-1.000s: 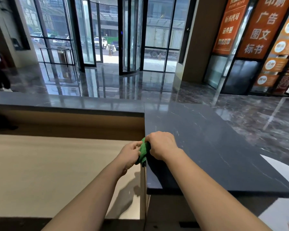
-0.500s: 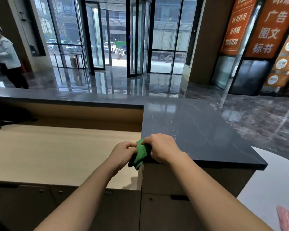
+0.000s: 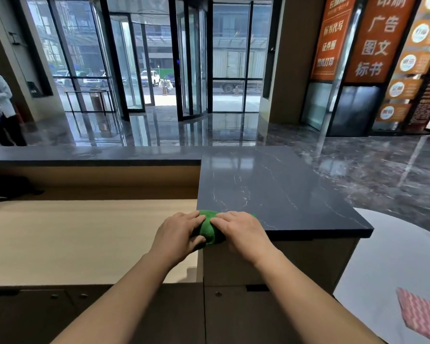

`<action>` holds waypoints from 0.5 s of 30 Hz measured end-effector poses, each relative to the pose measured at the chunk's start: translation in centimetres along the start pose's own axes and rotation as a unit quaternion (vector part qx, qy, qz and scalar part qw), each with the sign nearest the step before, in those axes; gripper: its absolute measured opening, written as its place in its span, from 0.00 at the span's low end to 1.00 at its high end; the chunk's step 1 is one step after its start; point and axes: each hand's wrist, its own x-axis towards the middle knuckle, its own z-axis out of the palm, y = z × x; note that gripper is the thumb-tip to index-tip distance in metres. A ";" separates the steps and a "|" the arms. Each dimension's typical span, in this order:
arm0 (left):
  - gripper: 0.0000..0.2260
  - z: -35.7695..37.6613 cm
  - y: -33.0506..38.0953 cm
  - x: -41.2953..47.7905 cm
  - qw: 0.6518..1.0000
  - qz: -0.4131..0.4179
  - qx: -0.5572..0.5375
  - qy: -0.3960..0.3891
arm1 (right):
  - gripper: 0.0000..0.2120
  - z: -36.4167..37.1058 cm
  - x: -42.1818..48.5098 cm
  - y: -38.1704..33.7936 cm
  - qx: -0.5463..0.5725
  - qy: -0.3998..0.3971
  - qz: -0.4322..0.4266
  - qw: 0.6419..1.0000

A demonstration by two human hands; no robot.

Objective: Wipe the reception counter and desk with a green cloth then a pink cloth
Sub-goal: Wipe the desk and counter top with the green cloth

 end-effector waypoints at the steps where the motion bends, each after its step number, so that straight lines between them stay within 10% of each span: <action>1: 0.25 0.2 0.0 0.0 1.000 -0.003 0.002 -0.003 | 0.23 0.0 -0.1 0.0 0.007 0.009 0.000 1.000; 15: 0.23 0.6 3.4 1.2 0.993 0.036 0.116 0.006 | 0.22 -0.3 -2.6 1.9 0.028 0.036 0.038 0.998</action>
